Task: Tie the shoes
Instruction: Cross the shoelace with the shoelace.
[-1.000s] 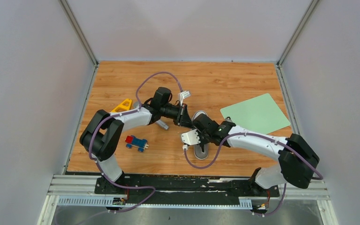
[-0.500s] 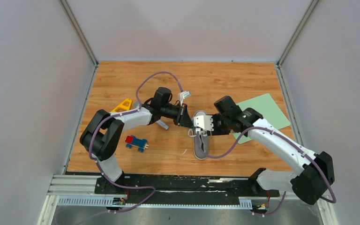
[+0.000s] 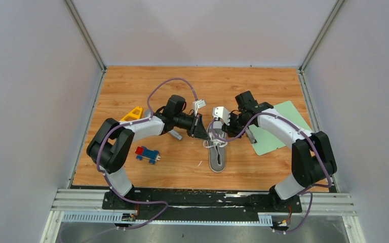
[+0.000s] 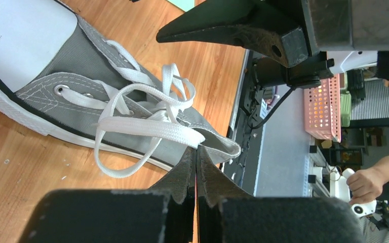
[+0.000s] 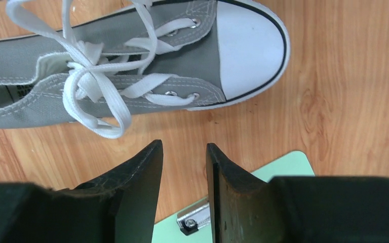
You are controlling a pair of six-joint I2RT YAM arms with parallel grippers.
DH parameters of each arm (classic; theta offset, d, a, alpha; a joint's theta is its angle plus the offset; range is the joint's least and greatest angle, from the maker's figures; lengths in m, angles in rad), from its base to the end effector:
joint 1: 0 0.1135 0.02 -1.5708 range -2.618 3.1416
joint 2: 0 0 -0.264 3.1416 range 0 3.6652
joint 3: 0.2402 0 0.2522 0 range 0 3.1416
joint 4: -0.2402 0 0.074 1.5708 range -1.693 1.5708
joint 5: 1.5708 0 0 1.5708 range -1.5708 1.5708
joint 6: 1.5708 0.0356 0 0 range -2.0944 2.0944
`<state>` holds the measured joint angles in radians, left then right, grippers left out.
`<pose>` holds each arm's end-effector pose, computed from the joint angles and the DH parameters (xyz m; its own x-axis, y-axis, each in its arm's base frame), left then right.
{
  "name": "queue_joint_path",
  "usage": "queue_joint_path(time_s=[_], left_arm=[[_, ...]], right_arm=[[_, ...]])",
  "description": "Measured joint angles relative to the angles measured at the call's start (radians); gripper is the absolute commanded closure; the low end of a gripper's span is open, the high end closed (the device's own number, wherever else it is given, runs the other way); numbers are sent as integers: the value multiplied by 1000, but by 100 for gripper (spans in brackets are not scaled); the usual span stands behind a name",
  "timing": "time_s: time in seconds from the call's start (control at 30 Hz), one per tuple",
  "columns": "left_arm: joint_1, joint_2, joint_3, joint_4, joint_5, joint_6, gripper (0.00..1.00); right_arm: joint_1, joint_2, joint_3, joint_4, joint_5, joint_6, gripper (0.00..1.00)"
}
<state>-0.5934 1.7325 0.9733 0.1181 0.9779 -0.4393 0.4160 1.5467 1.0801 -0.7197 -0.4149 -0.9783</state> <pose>0.2792 -0.2240 0.1928 -0.8160 0.2637 -0.5144 0.5706 0.2251 -0.7898 0.2680 0.1341 0.2220 -0.0520 -0.8529 -0.5194 -0.9871 0.1226 -0.1025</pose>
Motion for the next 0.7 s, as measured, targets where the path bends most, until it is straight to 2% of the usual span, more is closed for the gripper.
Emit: queue_joint_path(time_s=[0.3, 0.37, 0.4, 0.43, 0.47, 0.53, 0.7], left_arm=[[0, 0, -7, -18, -4, 22, 100], [-1, 0, -7, -17, -4, 21, 91], [-1, 0, -7, -14, -4, 20, 75], [-1, 0, -7, -11, -4, 18, 67], [-1, 0, -7, -8, -5, 21, 54], [-2, 0, -7, -5, -11, 25, 40], [0, 0, 18, -122, -50, 114, 24]], right_arm=[[0, 24, 0, 22, -87, 49, 63], [-1, 23, 0, 22, -101, 56, 63], [-1, 23, 0, 20, -110, 62, 63], [-2, 23, 0, 19, -122, 67, 63], [-3, 23, 0, 18, -132, 70, 63], [-7, 23, 0, 8, -158, 83, 63], [-17, 22, 0, -16, -208, 114, 63]])
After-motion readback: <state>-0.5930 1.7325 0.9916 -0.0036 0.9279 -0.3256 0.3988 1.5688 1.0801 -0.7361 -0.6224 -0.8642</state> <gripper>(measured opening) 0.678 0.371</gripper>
